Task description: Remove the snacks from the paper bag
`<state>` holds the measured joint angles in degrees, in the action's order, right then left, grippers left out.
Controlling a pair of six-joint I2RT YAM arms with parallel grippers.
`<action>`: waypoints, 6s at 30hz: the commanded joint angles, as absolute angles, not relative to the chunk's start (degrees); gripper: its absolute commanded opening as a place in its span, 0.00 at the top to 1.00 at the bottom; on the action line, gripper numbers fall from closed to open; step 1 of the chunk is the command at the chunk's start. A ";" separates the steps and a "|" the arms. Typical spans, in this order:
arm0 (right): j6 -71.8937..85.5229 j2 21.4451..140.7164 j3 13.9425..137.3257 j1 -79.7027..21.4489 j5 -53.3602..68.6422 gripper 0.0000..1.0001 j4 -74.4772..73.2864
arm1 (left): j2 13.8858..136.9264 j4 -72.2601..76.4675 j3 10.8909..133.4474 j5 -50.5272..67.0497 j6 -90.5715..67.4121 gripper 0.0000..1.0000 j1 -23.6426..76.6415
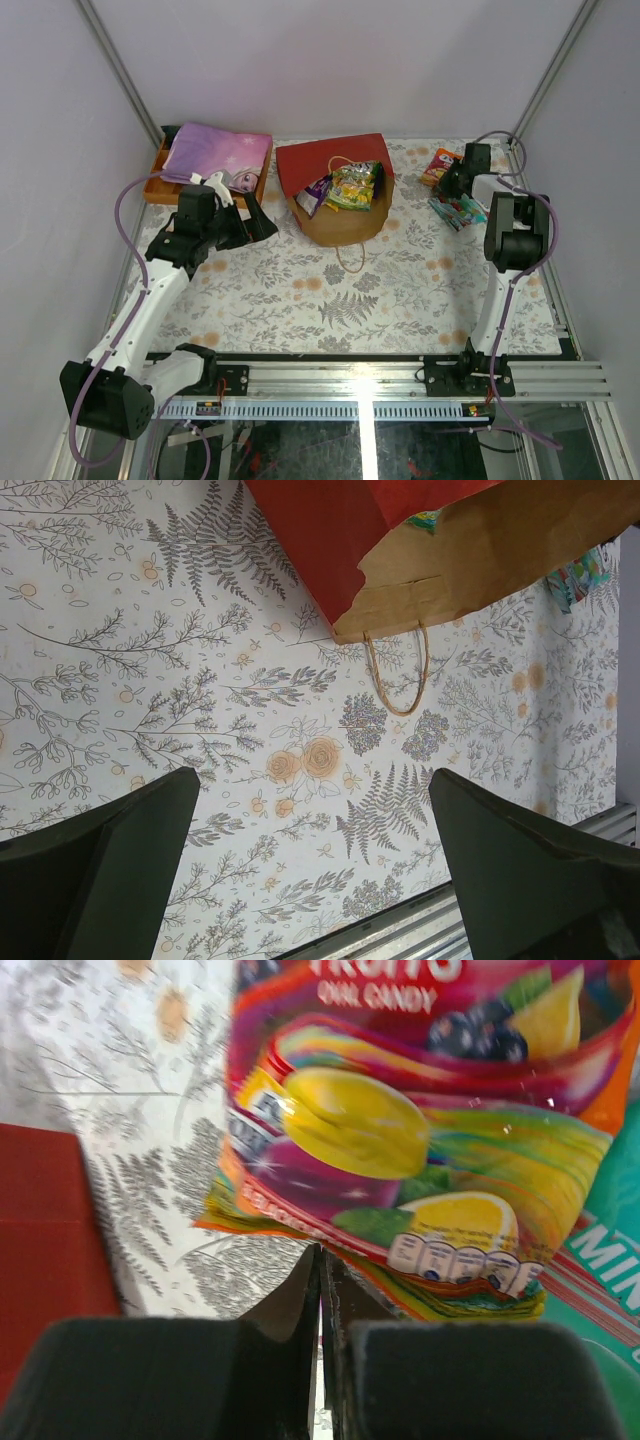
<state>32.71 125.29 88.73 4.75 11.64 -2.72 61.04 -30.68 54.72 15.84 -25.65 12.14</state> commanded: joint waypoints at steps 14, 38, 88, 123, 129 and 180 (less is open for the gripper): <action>31.61 122.57 88.15 5.18 11.43 1.00 -0.81 | 60.65 -30.50 54.32 15.29 -24.53 0.00 11.70; 3.00 117.34 95.07 -0.58 -7.10 0.44 -19.55 | 63.50 -29.29 53.64 17.77 -24.63 0.00 11.73; 15.60 135.59 113.79 -5.32 -5.61 1.00 -23.46 | 67.29 -28.87 53.02 19.79 -24.61 0.00 11.77; 25.31 103.32 91.82 -1.57 -2.67 0.07 -2.65 | 62.85 -31.67 53.91 16.68 -24.79 0.00 11.77; 28.82 88.12 64.44 2.84 -3.34 0.00 -0.63 | 63.04 -30.85 52.78 17.43 -24.41 0.00 11.76; 37.66 75.15 42.22 -13.93 -2.31 0.14 11.57 | 60.57 -28.89 49.23 15.72 -26.18 0.00 11.78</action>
